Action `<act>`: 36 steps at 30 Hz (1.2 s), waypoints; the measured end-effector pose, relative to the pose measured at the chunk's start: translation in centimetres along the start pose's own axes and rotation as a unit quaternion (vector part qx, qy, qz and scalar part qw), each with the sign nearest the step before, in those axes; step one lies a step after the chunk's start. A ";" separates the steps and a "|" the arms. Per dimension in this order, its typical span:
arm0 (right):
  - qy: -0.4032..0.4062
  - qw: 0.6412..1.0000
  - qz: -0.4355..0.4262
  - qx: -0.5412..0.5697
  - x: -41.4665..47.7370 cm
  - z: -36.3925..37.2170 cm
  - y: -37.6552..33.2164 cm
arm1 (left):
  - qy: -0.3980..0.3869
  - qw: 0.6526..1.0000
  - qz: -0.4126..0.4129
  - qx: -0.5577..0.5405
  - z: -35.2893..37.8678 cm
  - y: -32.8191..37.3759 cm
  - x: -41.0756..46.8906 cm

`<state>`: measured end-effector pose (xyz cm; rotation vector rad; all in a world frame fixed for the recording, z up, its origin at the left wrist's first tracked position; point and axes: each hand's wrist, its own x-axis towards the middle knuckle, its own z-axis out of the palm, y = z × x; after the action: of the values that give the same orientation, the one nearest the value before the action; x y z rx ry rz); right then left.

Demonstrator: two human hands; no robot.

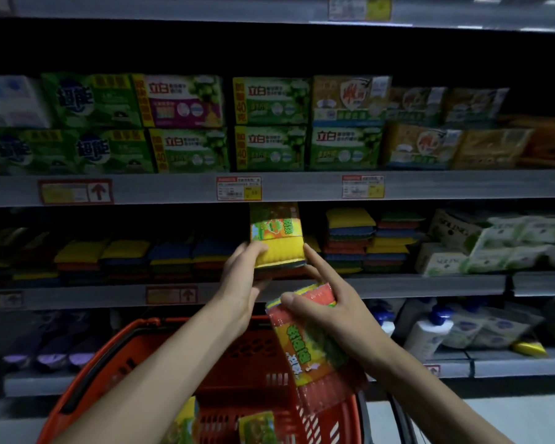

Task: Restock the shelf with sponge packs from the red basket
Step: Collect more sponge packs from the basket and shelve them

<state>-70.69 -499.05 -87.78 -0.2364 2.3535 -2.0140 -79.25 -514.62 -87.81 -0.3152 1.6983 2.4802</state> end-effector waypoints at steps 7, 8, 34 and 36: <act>0.051 0.998 0.006 0.035 2.8 -1.1 0.6 | 0.076 0.995 0.027 0.056 2.2 0.0 1.4; 0.058 0.998 0.011 0.036 3.1 -1.2 0.7 | 0.079 0.995 0.022 0.063 2.5 0.0 1.5; 0.143 0.983 0.041 -0.106 2.6 -1.7 1.2 | 0.153 0.988 0.010 0.029 3.9 -1.2 3.3; 0.149 0.980 0.059 -0.115 2.3 -1.9 1.2 | 0.159 0.987 0.011 0.021 4.0 -1.4 3.8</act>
<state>-73.26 -497.31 -88.47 0.2109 2.7052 -1.8323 -83.02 -510.50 -88.57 -0.7265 1.8703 2.5127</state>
